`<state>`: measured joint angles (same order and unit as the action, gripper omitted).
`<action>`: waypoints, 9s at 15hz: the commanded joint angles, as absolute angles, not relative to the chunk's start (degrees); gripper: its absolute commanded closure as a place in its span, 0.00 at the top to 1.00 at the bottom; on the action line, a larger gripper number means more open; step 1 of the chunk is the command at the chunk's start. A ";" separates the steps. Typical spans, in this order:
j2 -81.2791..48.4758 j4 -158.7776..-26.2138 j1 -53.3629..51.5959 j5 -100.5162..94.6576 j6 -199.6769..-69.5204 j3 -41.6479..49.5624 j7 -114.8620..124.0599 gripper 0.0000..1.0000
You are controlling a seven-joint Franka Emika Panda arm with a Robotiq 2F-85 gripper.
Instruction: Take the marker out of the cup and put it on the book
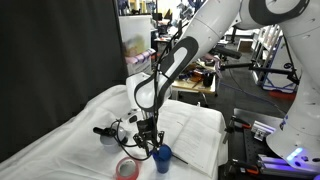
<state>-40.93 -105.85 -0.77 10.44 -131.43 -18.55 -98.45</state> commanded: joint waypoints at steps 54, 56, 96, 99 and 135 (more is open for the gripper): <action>-39.92 -107.57 -0.41 10.60 -128.13 -17.24 -98.19 0.32; -39.92 -107.58 -0.41 10.60 -128.15 -17.24 -98.19 0.32; -35.07 -108.49 -0.51 13.65 -122.71 -19.77 -98.63 1.00; -35.70 -108.66 -0.67 14.12 -123.04 -19.77 -99.10 1.00; -40.95 -105.88 -1.24 13.14 -124.75 -19.07 -99.27 0.10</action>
<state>-41.06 -106.45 -0.84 12.94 -125.31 -19.34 -99.48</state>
